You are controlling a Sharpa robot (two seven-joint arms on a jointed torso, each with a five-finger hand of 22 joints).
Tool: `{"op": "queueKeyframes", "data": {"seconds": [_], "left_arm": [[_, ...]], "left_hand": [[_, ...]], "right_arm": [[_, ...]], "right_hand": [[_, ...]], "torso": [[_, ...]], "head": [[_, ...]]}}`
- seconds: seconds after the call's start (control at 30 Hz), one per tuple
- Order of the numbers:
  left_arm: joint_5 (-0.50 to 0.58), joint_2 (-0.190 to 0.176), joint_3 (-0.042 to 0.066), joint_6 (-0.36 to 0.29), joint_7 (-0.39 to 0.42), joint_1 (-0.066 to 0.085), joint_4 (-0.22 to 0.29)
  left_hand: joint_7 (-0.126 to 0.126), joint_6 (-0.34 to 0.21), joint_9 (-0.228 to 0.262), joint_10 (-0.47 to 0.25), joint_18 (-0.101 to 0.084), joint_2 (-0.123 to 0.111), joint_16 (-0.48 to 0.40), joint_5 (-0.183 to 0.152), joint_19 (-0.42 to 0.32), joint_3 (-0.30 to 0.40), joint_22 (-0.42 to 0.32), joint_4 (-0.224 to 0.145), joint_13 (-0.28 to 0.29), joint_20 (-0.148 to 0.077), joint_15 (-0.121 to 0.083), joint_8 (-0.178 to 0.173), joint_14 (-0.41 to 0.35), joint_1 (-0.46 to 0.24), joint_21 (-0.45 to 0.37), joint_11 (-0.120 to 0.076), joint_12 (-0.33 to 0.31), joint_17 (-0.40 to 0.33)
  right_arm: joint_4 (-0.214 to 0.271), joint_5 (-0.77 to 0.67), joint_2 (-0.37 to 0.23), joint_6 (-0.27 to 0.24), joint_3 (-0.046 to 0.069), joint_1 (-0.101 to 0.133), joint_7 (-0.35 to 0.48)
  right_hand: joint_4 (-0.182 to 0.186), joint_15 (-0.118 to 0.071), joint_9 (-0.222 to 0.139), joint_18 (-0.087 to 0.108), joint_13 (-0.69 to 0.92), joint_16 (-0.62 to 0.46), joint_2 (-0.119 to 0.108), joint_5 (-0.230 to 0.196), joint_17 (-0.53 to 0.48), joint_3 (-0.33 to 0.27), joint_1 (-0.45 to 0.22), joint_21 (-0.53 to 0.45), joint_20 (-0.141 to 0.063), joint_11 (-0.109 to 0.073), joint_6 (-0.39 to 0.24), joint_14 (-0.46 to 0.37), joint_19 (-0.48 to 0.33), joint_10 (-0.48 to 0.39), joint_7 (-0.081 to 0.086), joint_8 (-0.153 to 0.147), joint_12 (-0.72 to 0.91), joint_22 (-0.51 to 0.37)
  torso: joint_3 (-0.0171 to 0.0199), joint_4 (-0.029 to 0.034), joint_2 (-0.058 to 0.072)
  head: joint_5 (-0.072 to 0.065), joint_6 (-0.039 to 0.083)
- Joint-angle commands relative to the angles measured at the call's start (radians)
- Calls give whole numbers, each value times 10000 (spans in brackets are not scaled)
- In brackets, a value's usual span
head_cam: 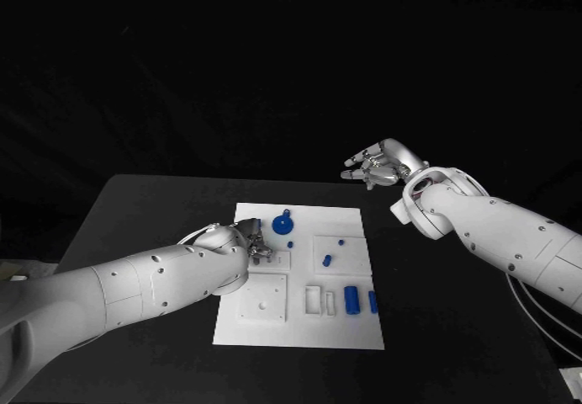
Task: Assemble the parts on the task board
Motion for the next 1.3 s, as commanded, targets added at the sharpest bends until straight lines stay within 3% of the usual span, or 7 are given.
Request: {"op": "queueKeyframes", "data": {"seconds": [0.03,0.5,1.3], "left_arm": [[-175,61,4,103,18,-55,-37],[-69,149,4,399,40,-147,-141],[-34,104,6,598,-15,-159,-76]], "left_hand": [[-1487,1533,239,448,180,8,-56,31,-14,17,180,50,-15,68,12,-2,55,47,43,-44,57,-1],[-1514,1584,311,450,179,-55,-76,17,-30,-91,176,192,-25,74,8,35,64,-1,61,-50,72,46],[-1525,1620,389,448,225,13,-84,22,-44,-102,174,254,-36,124,14,40,71,27,77,-54,90,96]], "right_arm": [[19,27,10,141,5,2,78],[10,38,22,196,5,2,80],[-32,70,30,280,5,2,83]], "right_hand": [[17,-12,10,-6,-9,-26,-42,53,-16,61,-74,-69,-4,-42,44,-46,46,-9,-20,-47,-53,8],[24,-13,9,-7,-14,-19,-42,76,-28,70,-80,-101,-5,-43,43,-47,60,-6,-20,-48,-50,28],[50,-17,9,-10,-21,-7,-36,116,-48,85,-109,-156,-9,-46,54,-47,89,-2,-24,-49,-44,74]], "torso": [[-6,-9,1],[0,-4,1],[-8,-1,-3]], "head": [[-9,-18],[-69,-54],[-123,-88]]}}
